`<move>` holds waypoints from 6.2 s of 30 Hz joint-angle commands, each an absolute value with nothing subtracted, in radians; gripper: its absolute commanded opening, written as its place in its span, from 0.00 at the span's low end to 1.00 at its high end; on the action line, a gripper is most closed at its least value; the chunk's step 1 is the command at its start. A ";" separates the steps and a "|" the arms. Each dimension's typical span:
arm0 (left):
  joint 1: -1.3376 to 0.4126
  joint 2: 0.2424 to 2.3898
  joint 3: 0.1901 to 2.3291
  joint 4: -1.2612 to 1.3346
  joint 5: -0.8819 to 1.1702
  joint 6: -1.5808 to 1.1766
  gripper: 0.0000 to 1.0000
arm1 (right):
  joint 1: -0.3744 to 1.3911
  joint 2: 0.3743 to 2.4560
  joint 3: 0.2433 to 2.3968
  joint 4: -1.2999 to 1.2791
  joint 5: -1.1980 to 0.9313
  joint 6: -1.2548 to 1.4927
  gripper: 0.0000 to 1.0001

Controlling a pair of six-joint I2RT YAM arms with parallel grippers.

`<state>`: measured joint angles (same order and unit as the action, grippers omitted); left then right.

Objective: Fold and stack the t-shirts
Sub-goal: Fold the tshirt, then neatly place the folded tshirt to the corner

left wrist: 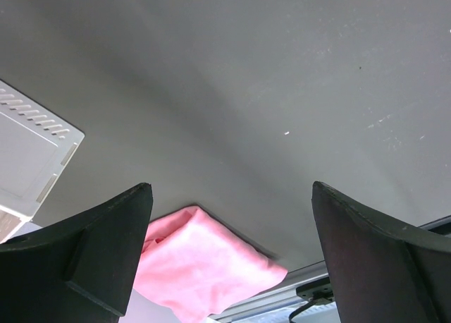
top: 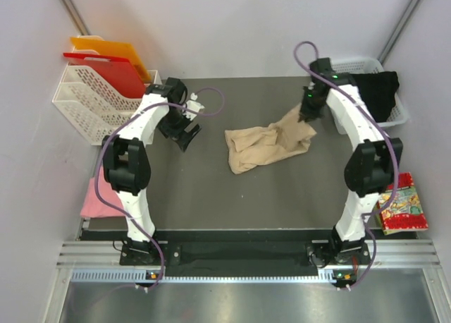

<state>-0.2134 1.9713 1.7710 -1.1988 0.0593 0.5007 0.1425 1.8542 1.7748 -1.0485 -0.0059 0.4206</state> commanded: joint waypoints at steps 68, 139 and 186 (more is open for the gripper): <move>-0.199 1.914 1.822 -1.175 0.248 0.355 0.99 | 0.413 2.261 1.512 -0.479 -1.023 0.497 0.87; -0.407 2.445 1.666 -0.649 0.374 -0.383 0.99 | 0.258 2.111 1.336 -0.313 -1.002 0.584 0.81; -0.227 1.944 1.761 -1.509 -0.092 0.334 0.00 | 0.089 1.867 1.284 -0.176 -1.028 0.695 0.82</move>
<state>-0.2192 1.9995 1.7390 -1.3201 0.0559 0.3138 0.0830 1.9469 1.2827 -0.2386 -1.0111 0.6899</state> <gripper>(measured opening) 0.208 0.815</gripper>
